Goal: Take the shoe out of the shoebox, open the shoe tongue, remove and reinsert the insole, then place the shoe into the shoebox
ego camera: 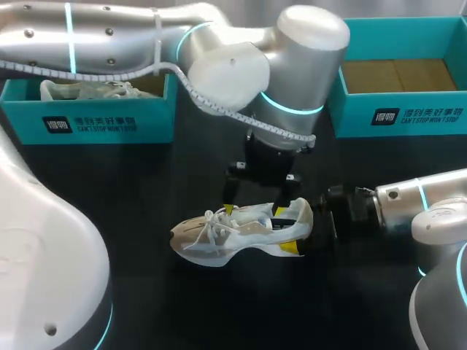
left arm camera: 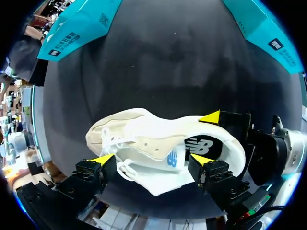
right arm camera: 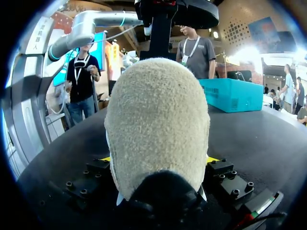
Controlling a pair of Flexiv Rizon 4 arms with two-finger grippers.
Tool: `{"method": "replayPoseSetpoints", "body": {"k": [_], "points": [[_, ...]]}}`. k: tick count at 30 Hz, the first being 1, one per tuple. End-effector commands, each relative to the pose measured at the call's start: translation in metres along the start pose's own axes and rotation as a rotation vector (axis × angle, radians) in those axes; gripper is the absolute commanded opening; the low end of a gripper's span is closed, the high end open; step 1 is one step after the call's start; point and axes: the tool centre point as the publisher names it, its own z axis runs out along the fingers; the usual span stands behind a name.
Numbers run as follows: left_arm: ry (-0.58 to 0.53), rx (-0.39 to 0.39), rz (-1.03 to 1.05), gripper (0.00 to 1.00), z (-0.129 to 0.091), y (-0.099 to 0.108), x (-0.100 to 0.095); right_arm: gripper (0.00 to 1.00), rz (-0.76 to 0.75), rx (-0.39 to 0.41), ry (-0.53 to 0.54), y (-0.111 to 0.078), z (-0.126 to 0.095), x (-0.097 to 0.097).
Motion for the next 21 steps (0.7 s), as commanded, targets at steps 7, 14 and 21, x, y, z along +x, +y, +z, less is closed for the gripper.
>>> {"method": "replayPoseSetpoints", "body": {"k": [7, 14, 21], "points": [[-0.202, 0.015, -0.032, 1.00, 0.020, 0.010, 0.019, 0.00, 0.001, 0.004, -0.001, -0.001, 0.000, -0.001], [-0.281, 0.007, -0.048, 1.00, 0.033, 0.011, 0.021, 0.00, 0.001, 0.004, -0.001, -0.001, 0.000, -0.001], [-0.325, -0.010, -0.082, 1.00, 0.033, 0.008, 0.005, 0.00, 0.001, 0.004, -0.001, -0.001, 0.000, -0.001]]}}
